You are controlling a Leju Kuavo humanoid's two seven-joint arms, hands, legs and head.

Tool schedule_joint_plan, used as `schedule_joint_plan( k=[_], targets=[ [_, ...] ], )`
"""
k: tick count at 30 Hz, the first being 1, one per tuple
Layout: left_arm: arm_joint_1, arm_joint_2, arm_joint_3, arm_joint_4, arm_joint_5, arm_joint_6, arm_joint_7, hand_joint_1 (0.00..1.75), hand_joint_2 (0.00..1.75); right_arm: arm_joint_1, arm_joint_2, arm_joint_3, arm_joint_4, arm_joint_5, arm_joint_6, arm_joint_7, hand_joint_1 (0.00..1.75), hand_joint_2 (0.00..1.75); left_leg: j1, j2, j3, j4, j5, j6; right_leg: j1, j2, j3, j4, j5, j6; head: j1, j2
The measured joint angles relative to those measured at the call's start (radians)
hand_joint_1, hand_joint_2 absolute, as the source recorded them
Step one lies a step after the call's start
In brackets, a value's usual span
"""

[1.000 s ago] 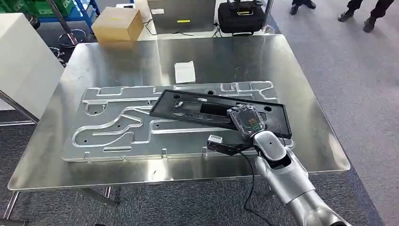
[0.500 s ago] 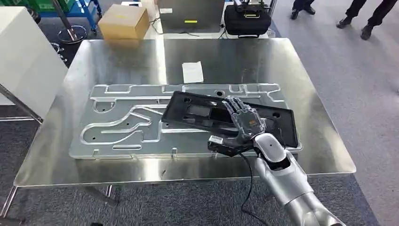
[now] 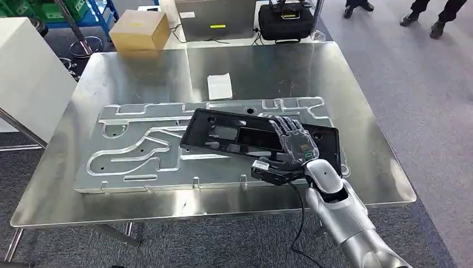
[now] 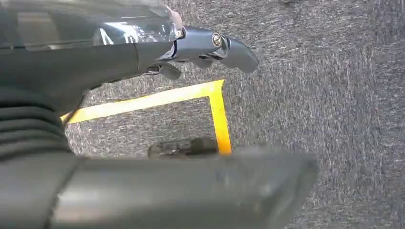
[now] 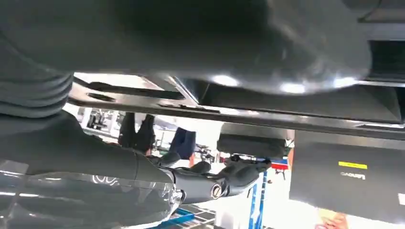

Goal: Take the parts from the cabinet and place them on the table.

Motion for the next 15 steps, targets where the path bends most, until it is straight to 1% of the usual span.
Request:
schedule_joint_plan(
  k=[1,2,3,4,5,6,7,8,9,10,11,12,13,14,15],
  targets=[
    [0.000,0.000,0.000,0.000,0.000,0.000,0.000,0.00,0.00,0.003,0.000,0.000,0.000,0.000,0.000,0.000,0.00,0.00,0.000,0.000,-0.034,0.070,-0.026,-0.003,0.001,0.000,-0.001,0.001,-0.001,-0.001,0.000,0.000],
    [0.001,0.000,0.000,0.000,0.000,0.000,0.000,0.00,0.00,0.005,0.000,0.000,0.000,0.000,0.000,0.000,0.00,0.00,0.000,0.000,-0.054,0.110,-0.032,-0.005,0.001,0.000,-0.001,0.002,-0.001,-0.001,0.000,0.000],
    [0.003,0.000,0.000,0.000,0.000,0.000,0.000,0.00,0.00,0.006,0.000,0.000,0.000,0.000,0.000,0.000,0.00,0.00,0.001,0.000,-0.051,0.102,-0.014,-0.006,0.001,0.001,-0.001,0.004,-0.002,-0.001,0.000,0.000],
    [0.003,0.000,0.000,0.000,0.002,-0.001,0.000,0.00,0.00,0.007,0.000,0.000,0.000,0.000,0.000,0.000,0.00,0.00,0.001,0.000,-0.025,0.044,0.027,-0.005,0.001,0.002,0.000,0.006,-0.004,0.000,-0.001,0.000],
    [0.003,0.000,0.000,0.000,0.006,-0.005,0.000,0.00,0.00,0.006,0.001,0.000,0.000,0.000,0.000,-0.001,0.00,0.00,0.001,0.000,0.018,-0.045,0.074,-0.003,0.001,0.002,0.000,0.011,-0.003,0.002,0.000,0.000],
    [0.002,0.001,0.000,0.000,0.008,-0.011,-0.003,0.00,0.00,0.006,0.002,0.000,0.000,0.000,-0.001,-0.002,0.00,0.00,0.001,0.000,0.064,-0.139,0.117,0.001,0.001,0.003,0.000,0.018,-0.007,0.006,-0.001,0.000],
    [0.001,0.001,0.000,0.000,0.010,-0.018,-0.005,0.00,0.00,0.006,0.002,0.000,0.000,0.000,-0.001,-0.003,0.00,0.00,-0.002,-0.001,0.086,-0.176,0.104,0.007,0.005,0.004,-0.005,0.022,-0.010,0.011,0.000,0.000],
    [0.000,0.001,0.000,0.000,0.012,-0.020,-0.008,0.00,0.00,0.006,0.002,0.000,0.000,0.000,-0.001,-0.003,0.00,0.00,-0.005,-0.002,0.081,-0.182,0.114,0.012,0.007,0.005,-0.009,0.028,-0.009,0.015,0.000,0.000],
    [0.001,0.001,0.000,0.000,0.016,-0.022,-0.008,0.00,0.00,0.008,0.002,0.000,0.000,0.000,-0.001,-0.007,0.00,0.00,-0.006,-0.002,0.078,-0.178,0.114,0.014,0.005,0.004,-0.011,0.027,-0.006,0.020,0.002,0.000],
    [0.003,0.001,0.000,0.000,0.017,-0.025,-0.008,0.00,0.00,0.010,0.002,0.000,0.000,0.001,-0.001,-0.009,0.00,0.00,-0.008,-0.002,0.077,-0.178,0.117,0.018,0.004,0.004,-0.012,0.025,-0.003,0.026,0.000,0.000],
    [0.004,0.001,0.000,0.000,0.017,-0.029,-0.008,0.00,0.00,0.010,0.002,0.000,0.000,0.002,-0.001,-0.009,0.00,0.00,-0.006,-0.002,0.075,-0.182,0.122,0.025,0.005,0.005,-0.012,0.024,0.000,0.032,0.000,0.000],
    [0.003,0.000,0.000,0.000,0.018,-0.033,-0.009,0.00,0.00,0.010,0.001,-0.001,0.000,0.002,-0.001,-0.009,0.00,0.00,0.001,0.001,0.075,-0.194,0.132,0.036,0.004,0.006,-0.016,0.028,-0.010,0.038,0.000,0.000],
    [0.002,0.000,0.000,0.000,0.018,-0.035,-0.009,0.00,0.00,0.010,0.001,-0.002,0.000,0.002,-0.001,-0.009,0.00,0.00,0.001,0.003,0.072,-0.197,0.138,0.043,0.001,0.005,-0.023,0.048,-0.040,0.044,0.003,0.000],
    [0.001,0.000,0.000,0.000,0.018,-0.036,-0.009,0.00,0.00,0.009,0.001,-0.002,0.000,0.001,-0.002,-0.010,0.00,0.00,0.000,0.004,0.067,-0.198,0.142,0.050,0.000,0.004,-0.042,0.098,-0.087,0.047,0.004,0.000],
    [0.001,0.000,0.000,0.000,0.019,-0.036,-0.009,0.00,0.00,0.011,0.001,-0.003,0.000,0.002,-0.002,-0.012,0.00,0.00,0.000,0.005,0.059,-0.198,0.148,0.053,-0.003,0.004,-0.071,0.179,-0.140,0.051,0.005,0.000]
  ],
)
